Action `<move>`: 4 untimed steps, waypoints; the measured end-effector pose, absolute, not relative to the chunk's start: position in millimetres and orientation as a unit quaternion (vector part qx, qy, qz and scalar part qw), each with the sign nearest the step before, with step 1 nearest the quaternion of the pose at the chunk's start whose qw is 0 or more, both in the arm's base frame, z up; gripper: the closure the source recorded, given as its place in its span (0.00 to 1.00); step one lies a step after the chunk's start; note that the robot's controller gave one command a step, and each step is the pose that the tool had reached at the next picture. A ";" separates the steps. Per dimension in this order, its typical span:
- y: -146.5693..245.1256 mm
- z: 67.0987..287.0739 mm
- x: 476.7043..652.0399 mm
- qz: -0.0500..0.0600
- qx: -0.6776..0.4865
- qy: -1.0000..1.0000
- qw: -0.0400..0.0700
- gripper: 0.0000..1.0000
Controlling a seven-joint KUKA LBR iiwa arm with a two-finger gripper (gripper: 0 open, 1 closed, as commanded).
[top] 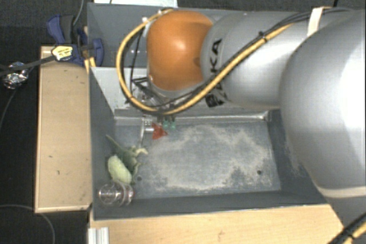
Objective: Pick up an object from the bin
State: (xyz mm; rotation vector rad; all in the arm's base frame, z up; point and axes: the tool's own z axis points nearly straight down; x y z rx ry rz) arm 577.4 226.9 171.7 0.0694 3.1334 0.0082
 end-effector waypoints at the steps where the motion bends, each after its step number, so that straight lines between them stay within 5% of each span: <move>1: 215.0 143.9 585.3 0.000 -0.015 1.000 0.000 0.00; 4: 143.7 128.7 579.6 0.002 -0.059 0.998 0.004 0.00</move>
Offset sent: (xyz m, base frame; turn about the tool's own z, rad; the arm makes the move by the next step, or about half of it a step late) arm 0.0084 -0.0194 -0.0465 -0.0478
